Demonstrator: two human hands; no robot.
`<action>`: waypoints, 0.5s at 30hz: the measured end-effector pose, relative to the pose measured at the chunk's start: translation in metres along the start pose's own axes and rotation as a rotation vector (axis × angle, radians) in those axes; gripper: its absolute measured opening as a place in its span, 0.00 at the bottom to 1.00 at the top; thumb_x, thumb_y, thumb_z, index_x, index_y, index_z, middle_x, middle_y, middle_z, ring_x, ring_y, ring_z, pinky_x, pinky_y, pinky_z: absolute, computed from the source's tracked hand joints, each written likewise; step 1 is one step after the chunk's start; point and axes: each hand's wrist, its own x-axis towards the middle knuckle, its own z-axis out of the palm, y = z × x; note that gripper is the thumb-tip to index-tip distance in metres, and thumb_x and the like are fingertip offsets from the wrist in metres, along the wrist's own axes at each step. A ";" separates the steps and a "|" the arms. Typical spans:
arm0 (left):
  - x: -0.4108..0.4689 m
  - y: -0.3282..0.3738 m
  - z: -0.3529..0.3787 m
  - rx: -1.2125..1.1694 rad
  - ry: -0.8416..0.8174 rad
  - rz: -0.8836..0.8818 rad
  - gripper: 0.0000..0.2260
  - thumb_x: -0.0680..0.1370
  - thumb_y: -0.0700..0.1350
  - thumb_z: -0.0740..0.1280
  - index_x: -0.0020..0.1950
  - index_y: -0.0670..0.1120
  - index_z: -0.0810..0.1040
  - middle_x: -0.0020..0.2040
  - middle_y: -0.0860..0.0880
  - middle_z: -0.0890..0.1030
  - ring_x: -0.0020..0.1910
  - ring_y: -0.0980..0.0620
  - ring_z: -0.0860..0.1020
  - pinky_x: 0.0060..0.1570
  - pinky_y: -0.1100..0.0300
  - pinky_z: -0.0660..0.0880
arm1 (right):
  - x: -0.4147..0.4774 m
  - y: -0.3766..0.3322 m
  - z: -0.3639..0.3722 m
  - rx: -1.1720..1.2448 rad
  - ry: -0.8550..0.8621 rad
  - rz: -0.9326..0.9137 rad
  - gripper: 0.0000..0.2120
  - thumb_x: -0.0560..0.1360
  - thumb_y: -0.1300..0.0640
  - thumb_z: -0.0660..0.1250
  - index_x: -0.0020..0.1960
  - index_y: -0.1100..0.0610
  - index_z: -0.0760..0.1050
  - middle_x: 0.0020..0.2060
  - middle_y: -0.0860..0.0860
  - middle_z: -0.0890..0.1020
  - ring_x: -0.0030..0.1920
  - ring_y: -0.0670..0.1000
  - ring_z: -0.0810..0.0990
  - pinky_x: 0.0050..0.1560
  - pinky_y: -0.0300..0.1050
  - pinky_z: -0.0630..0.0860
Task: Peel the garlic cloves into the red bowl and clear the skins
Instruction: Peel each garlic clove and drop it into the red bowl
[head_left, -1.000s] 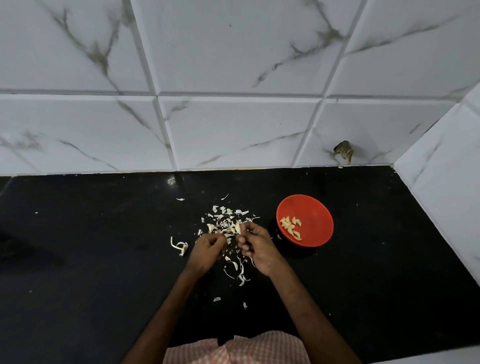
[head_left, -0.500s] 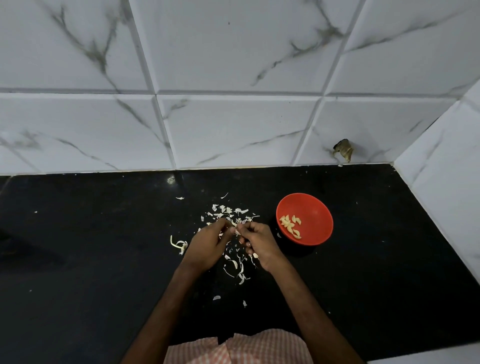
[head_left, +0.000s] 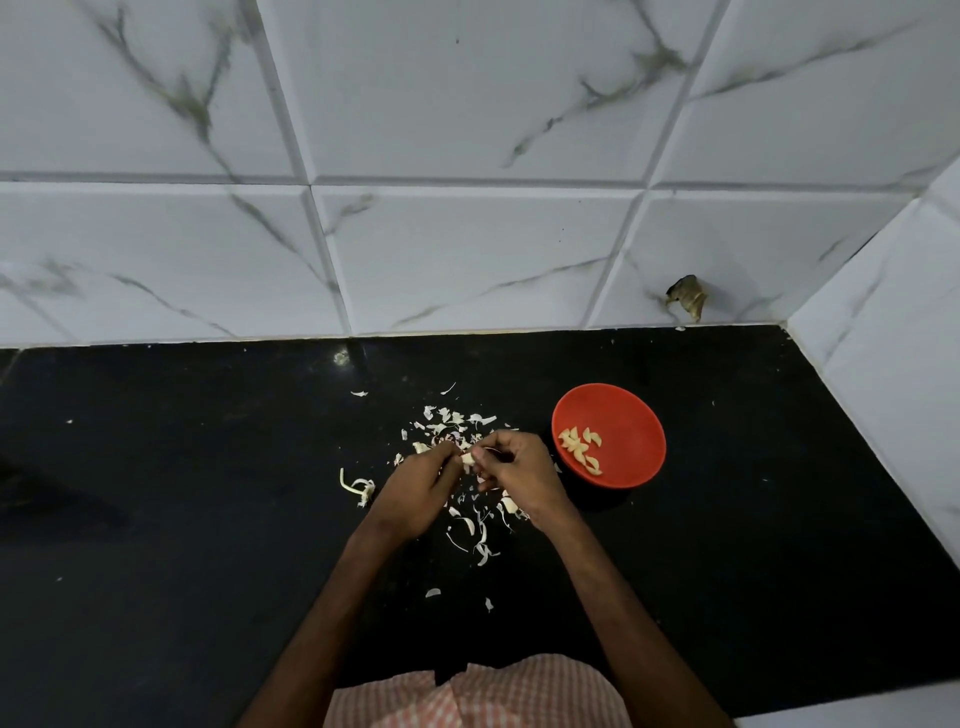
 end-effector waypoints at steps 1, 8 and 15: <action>0.001 0.000 0.000 -0.001 -0.018 -0.017 0.10 0.84 0.44 0.59 0.43 0.50 0.73 0.33 0.51 0.77 0.30 0.56 0.72 0.36 0.53 0.70 | 0.000 -0.001 0.000 -0.022 -0.001 -0.013 0.04 0.79 0.65 0.69 0.47 0.59 0.81 0.35 0.50 0.82 0.35 0.45 0.82 0.36 0.43 0.81; 0.006 0.008 0.002 -0.138 -0.055 -0.102 0.13 0.80 0.45 0.58 0.35 0.48 0.72 0.28 0.57 0.74 0.28 0.59 0.68 0.32 0.60 0.66 | 0.001 -0.004 -0.002 -0.068 -0.029 -0.021 0.05 0.78 0.65 0.70 0.44 0.59 0.81 0.37 0.56 0.85 0.37 0.51 0.83 0.34 0.42 0.80; 0.008 0.010 0.009 -0.300 -0.010 -0.178 0.17 0.80 0.35 0.58 0.32 0.46 0.70 0.27 0.53 0.70 0.26 0.58 0.65 0.28 0.60 0.62 | 0.002 -0.004 -0.003 -0.053 -0.016 -0.014 0.06 0.77 0.66 0.71 0.43 0.58 0.82 0.35 0.50 0.84 0.35 0.47 0.83 0.35 0.43 0.81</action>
